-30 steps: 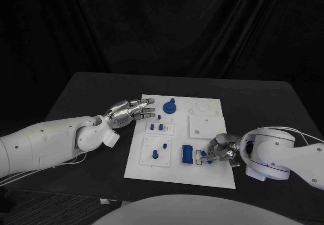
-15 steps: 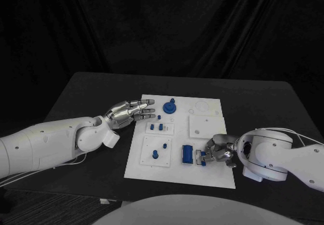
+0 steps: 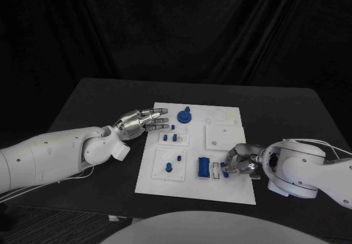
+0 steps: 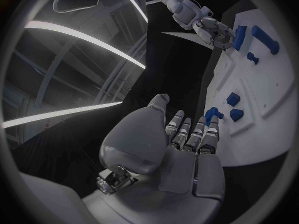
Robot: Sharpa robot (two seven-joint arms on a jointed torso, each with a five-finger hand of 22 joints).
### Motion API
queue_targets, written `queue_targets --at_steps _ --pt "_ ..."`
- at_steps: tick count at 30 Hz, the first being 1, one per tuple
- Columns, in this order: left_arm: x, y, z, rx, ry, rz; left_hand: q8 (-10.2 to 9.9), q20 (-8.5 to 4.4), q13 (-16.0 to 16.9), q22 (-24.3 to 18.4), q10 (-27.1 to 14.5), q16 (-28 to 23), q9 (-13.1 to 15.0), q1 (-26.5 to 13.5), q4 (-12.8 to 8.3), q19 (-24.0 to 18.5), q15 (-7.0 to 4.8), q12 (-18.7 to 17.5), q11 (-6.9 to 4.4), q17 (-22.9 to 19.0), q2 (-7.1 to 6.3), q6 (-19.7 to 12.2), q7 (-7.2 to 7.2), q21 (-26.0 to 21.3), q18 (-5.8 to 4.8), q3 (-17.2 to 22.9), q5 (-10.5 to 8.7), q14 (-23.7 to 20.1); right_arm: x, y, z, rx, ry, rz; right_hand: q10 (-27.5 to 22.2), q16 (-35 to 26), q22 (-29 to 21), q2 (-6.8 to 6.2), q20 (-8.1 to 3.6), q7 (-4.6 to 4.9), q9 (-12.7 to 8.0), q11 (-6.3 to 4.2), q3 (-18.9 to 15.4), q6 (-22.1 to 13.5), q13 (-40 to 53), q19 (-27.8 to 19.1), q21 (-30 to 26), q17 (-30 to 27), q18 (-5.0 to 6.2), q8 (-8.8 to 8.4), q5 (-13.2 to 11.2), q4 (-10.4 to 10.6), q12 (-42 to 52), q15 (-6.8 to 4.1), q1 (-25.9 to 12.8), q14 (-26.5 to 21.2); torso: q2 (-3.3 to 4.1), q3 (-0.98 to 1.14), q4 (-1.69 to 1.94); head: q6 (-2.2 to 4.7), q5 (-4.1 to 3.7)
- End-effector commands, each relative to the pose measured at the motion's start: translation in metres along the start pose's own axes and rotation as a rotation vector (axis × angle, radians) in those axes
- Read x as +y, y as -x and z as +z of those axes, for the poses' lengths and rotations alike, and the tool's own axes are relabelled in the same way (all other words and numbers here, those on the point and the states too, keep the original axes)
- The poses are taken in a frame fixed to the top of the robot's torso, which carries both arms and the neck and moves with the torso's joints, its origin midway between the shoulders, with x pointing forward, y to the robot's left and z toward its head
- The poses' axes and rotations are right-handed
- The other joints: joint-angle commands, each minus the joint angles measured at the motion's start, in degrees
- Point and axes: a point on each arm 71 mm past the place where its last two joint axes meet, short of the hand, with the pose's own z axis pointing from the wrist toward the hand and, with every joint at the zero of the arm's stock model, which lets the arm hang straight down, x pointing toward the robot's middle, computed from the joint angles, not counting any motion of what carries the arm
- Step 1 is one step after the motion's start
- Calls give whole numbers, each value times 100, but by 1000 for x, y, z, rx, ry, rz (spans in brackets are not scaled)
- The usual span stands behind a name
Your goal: Assemble the parts on the task board
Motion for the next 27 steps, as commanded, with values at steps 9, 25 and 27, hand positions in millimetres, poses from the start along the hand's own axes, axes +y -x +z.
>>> queue_targets --at_steps 9,25,27 --pt "1 -2 1 15 -4 -11 32 0 7 -8 20 29 1 -56 -7 31 5 19 8 7 0 9 25 27 -33 26 20 29 -14 -3 0 -29 -77 -68 597 -32 473 -139 68 17 -60 73 -6 135 1507 -12 -67 2 40 -25 -397 -177 15 65 6 310 1 0 0 -1 -20" --pt "1 -2 0 17 2 -14 34 0 8 -7 21 42 1 -61 -10 34 6 22 9 9 0 10 26 28 -33 31 19 37 4 1 -3 -155 -46 -383 597 -29 456 -360 80 23 -33 75 -194 181 1507 -5 -143 7 51 17 -1025 -352 15 73 -9 310 2 -1 1 -1 -21" --pt "1 -2 0 17 3 -14 34 0 8 -7 21 42 1 -61 -10 34 6 22 9 9 0 10 26 28 -33 31 19 37 6 0 -4 -164 -44 -418 597 -31 456 -380 79 25 -36 72 -206 177 1507 -4 -142 4 51 12 -1051 -370 15 71 1 309 1 0 0 -1 -18"
